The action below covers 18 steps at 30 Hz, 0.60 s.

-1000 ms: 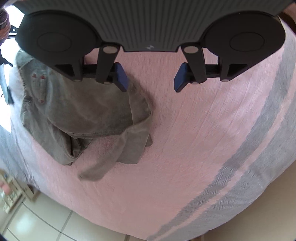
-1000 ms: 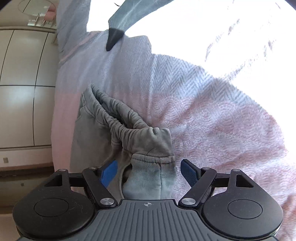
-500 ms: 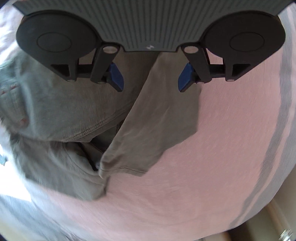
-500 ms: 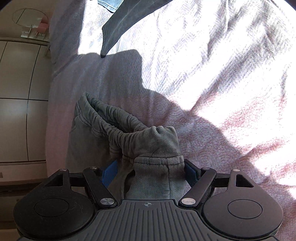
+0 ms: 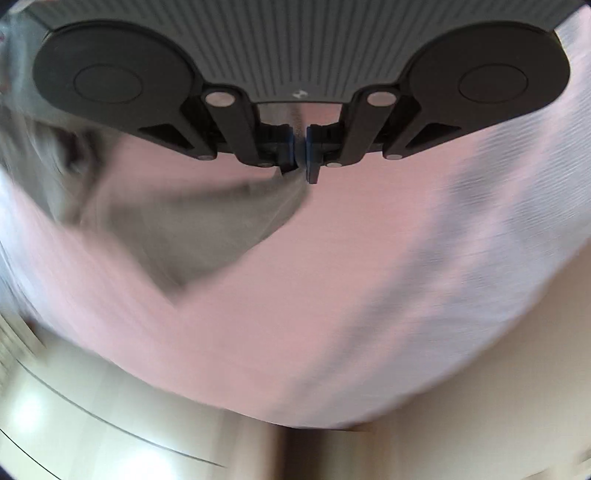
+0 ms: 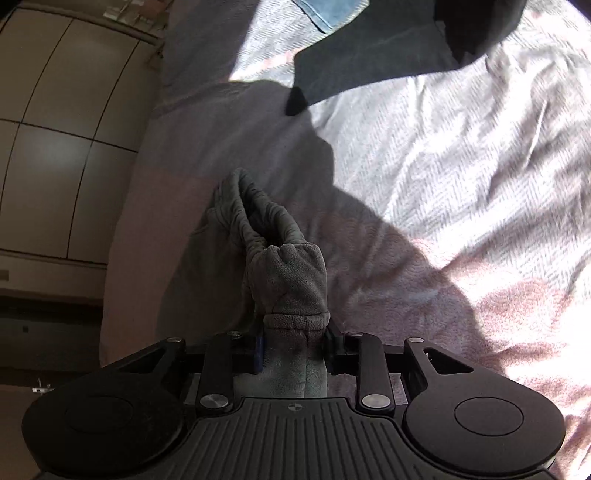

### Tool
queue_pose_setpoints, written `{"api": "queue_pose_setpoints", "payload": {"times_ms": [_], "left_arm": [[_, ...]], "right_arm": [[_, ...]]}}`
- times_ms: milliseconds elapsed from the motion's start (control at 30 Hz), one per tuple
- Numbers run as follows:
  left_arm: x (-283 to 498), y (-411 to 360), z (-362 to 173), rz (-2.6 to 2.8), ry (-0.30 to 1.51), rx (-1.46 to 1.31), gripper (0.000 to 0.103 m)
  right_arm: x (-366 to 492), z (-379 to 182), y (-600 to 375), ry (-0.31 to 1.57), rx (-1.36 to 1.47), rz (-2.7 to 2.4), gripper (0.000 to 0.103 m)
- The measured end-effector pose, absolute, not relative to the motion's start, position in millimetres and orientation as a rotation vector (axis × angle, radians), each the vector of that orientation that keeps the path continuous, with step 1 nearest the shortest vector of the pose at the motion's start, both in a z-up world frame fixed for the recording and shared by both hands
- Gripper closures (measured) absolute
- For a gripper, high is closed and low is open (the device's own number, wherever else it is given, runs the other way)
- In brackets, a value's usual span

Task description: Fold clothes

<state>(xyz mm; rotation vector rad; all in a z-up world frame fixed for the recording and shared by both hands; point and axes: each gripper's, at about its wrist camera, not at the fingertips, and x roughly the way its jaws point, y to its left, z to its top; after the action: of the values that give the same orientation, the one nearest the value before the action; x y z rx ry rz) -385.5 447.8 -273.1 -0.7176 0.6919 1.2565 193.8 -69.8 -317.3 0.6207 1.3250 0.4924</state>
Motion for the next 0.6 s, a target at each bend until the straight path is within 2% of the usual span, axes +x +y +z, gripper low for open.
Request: {"api": "queue_pose_setpoints", "payload": {"times_ms": [133, 233, 400, 433, 467, 500, 567, 600], "left_arm": [[-470, 393, -246, 1.361, 0.679, -0.806, 0.097], [-497, 339, -275, 1.337, 0.751, -0.975, 0.093], [-494, 271, -347, 1.317, 1.024, -1.188, 0.088], [-490, 261, -355, 1.308, 1.048, -1.213, 0.086], [-483, 257, -352, 1.281, 1.022, -1.215, 0.086], [-472, 256, -347, 1.237, 0.984, -1.211, 0.085], [-448, 258, -337, 1.147, 0.909, -1.196, 0.078], [-432, 262, -332, 1.096, 0.871, -1.180, 0.071]], "right_arm": [[182, -279, -109, 1.299, 0.575, 0.541, 0.075], [171, -274, -150, 1.309, 0.502, 0.470, 0.075], [165, -293, -207, 1.377, 0.286, 0.220, 0.057], [164, -291, -215, 1.369, 0.290, 0.203, 0.049], [164, -289, -222, 1.360, 0.293, 0.185, 0.039], [164, -287, -228, 1.350, 0.297, 0.173, 0.036], [167, -280, -230, 1.323, 0.315, 0.190, 0.035], [169, -279, -227, 1.321, 0.326, 0.206, 0.035]]}}
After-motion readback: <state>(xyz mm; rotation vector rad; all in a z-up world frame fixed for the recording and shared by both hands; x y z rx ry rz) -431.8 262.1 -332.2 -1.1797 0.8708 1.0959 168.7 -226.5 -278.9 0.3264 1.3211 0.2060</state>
